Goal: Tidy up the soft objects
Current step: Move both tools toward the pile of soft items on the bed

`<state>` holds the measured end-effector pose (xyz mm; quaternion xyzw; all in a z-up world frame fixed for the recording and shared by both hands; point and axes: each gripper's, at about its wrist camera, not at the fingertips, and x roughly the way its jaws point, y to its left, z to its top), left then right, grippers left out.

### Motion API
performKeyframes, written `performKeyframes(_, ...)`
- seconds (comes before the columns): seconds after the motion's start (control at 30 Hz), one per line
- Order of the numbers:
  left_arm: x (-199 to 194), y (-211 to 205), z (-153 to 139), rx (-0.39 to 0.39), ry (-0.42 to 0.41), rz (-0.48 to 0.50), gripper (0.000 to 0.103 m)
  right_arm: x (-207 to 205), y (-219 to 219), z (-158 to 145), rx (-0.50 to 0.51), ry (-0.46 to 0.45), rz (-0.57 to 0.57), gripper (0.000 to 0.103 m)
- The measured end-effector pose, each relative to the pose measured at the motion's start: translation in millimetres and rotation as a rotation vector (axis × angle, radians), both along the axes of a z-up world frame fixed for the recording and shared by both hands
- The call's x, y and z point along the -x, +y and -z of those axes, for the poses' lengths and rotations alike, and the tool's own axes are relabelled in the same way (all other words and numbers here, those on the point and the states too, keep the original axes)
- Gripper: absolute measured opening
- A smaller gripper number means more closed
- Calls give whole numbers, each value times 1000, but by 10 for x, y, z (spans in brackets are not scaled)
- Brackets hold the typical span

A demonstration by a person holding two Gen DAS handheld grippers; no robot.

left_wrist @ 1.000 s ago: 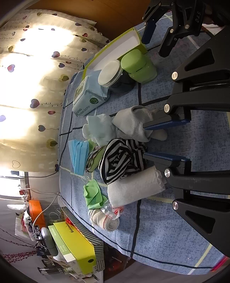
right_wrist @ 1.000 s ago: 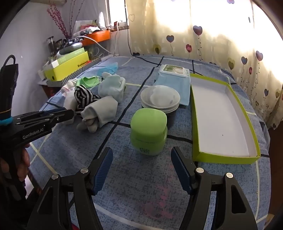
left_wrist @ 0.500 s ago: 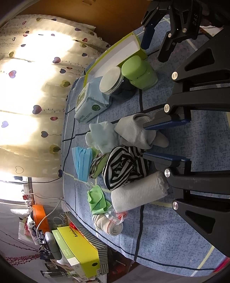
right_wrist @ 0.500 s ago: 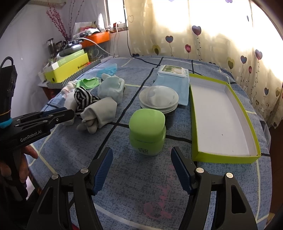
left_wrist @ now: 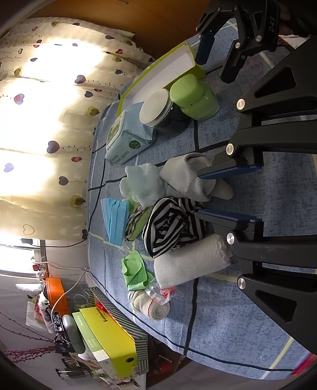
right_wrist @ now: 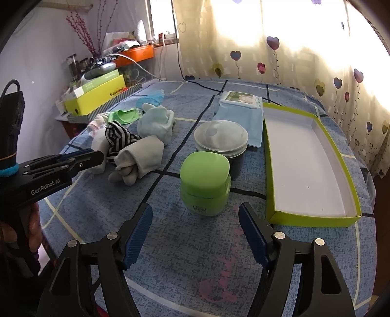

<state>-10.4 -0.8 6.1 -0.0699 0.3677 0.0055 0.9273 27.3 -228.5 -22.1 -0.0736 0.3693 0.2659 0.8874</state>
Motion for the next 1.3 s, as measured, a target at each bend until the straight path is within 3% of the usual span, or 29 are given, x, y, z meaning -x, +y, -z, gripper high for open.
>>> performKeyframes(1.3, 28, 40, -13, 10, -9, 11, 27, 39, 42, -76, -33, -18, -25, 77)
